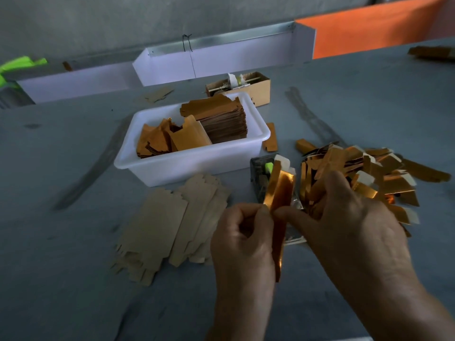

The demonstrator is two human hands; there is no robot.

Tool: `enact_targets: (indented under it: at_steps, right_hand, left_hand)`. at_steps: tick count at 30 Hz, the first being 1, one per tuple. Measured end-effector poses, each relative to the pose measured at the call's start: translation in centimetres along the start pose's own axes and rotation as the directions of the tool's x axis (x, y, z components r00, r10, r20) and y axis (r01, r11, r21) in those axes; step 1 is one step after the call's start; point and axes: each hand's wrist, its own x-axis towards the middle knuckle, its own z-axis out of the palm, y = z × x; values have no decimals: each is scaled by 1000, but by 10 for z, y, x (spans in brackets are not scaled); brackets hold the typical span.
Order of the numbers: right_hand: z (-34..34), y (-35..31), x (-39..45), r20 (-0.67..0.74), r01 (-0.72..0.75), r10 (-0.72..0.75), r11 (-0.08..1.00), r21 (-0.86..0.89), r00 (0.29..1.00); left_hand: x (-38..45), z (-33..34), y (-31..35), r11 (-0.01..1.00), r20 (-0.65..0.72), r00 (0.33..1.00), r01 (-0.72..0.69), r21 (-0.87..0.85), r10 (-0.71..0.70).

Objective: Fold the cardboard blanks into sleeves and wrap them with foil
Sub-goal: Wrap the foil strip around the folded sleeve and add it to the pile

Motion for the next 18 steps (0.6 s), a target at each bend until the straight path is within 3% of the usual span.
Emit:
enact_targets:
  at_steps: [4, 8, 12, 18]
  right_hand:
    - [5, 10, 0, 81, -83, 55, 917, 390, 995]
    - [15, 10, -2, 171, -173, 81, 752, 636, 982]
    - [21, 13, 0, 240, -229, 79, 671, 705, 968]
    - [19, 16, 4, 260, -225, 52, 679, 699, 964]
  left_hand:
    - [1, 0, 0, 1000, 8, 1000, -12, 15, 12]
    - [-2, 2, 2, 988, 77, 987, 145, -56, -141]
    - [-1, -2, -1, 979, 103, 980, 182, -97, -172]
    - [8, -11, -5, 988, 123, 980, 152, 32, -154]
